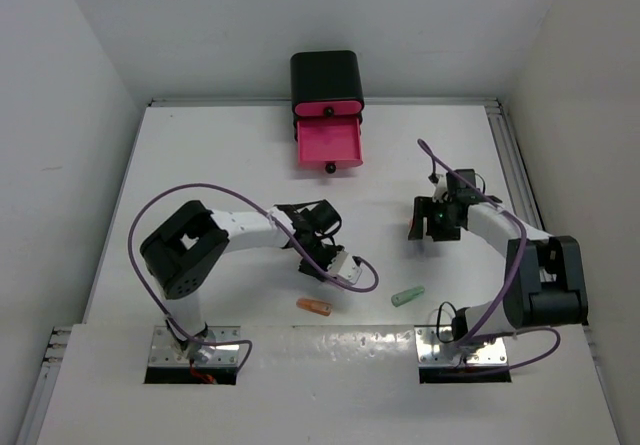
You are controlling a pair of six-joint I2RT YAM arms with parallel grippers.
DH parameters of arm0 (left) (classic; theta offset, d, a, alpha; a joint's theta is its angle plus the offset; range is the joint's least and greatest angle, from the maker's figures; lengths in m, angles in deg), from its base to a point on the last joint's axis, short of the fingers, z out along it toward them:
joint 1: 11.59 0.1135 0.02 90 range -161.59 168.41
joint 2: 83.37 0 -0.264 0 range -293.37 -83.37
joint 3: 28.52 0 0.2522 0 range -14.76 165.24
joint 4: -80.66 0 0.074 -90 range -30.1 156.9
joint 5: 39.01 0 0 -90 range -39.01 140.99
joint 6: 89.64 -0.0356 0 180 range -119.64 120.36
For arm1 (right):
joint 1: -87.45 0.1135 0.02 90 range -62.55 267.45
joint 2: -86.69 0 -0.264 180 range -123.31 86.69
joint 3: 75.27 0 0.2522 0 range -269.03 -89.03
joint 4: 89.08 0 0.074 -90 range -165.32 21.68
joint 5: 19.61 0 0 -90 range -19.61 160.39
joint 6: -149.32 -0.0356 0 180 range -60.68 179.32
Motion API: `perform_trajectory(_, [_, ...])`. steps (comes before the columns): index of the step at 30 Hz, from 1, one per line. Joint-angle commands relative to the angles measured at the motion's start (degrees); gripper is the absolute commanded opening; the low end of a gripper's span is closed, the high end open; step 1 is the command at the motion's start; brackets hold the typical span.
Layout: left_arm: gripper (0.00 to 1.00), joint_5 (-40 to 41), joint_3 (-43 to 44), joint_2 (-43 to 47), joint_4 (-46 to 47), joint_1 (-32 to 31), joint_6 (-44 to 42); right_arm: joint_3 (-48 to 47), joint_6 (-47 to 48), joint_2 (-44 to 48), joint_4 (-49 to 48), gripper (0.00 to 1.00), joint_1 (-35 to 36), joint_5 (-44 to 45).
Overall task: Sort the stationery into containers
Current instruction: Pick up the stationery from the center of the board, then place the stationery in the drawer.
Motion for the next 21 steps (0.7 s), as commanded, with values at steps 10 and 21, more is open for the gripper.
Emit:
perform_trajectory(10, [0.03, -1.4, 9.3, 1.2, 4.1, 7.0, 17.5, -3.6, 4.7, -3.7, -3.8, 0.53, 5.3, 4.8])
perform_trajectory(21, [0.01, -3.1, 39.6, -9.1, -0.7, 22.5, 24.2, -1.6, 6.0, -6.2, -6.8, 0.28, 6.2, 3.2])
